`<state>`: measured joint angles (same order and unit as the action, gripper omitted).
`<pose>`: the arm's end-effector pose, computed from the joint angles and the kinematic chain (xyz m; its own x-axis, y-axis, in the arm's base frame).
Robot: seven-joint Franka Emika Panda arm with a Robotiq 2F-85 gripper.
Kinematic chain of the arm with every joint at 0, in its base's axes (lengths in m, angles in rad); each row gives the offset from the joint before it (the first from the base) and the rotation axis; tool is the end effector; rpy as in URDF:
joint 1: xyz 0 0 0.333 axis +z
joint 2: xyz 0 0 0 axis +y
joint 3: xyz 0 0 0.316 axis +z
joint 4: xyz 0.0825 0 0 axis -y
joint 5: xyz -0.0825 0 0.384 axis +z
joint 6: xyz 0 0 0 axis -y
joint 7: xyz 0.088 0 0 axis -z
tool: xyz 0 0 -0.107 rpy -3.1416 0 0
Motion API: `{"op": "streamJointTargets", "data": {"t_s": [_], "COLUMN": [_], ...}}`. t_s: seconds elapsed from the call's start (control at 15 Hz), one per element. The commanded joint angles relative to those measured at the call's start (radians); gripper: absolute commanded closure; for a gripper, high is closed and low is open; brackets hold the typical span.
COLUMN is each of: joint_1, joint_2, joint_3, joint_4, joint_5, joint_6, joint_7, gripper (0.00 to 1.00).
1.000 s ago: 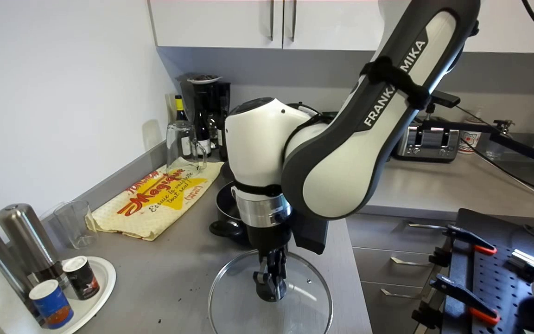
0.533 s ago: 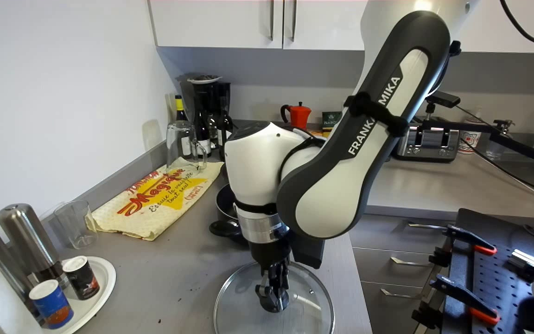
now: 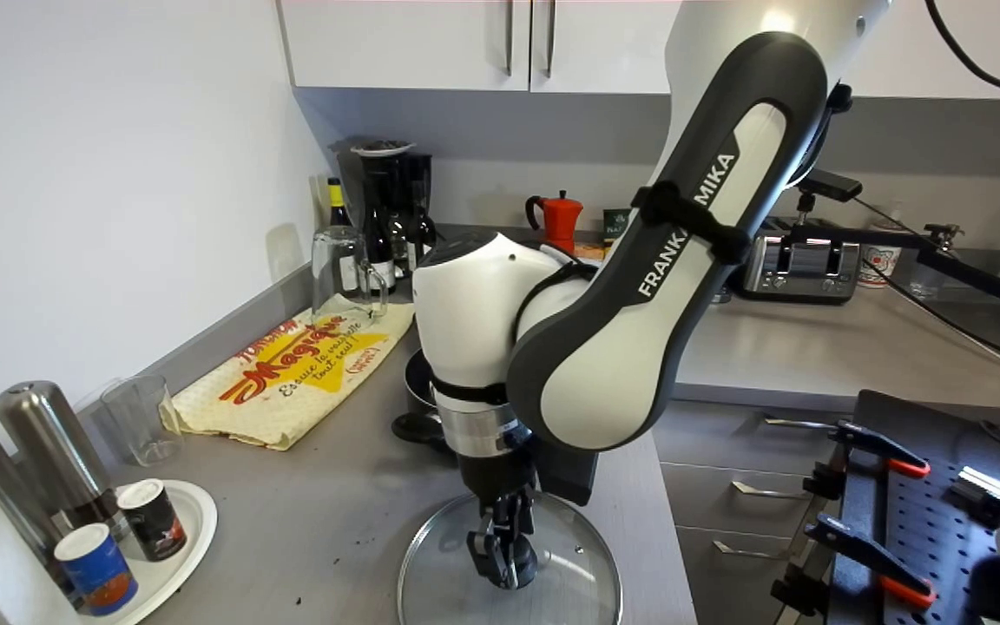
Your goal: Remove the lid from the pot
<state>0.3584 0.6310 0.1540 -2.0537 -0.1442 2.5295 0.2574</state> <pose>0.4932 0.2827 0.1161 0.9277 0.3447 -0.1434 0.3497 -0.9368 0.0112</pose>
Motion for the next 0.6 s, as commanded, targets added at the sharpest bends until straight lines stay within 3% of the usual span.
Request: {"op": "streamJointTargets", "data": {"t_s": [0.0, 0.53], "joint_1": [0.02, 0.016], "joint_2": [-0.002, -0.002], "joint_3": [-0.015, -0.012], "joint_4": [0.016, 0.016], "joint_5": [0.006, 0.012], "joint_6": [0.002, -0.002], "joint_7": [-0.001, -0.008], "gripper": [0.01, 0.0]}}
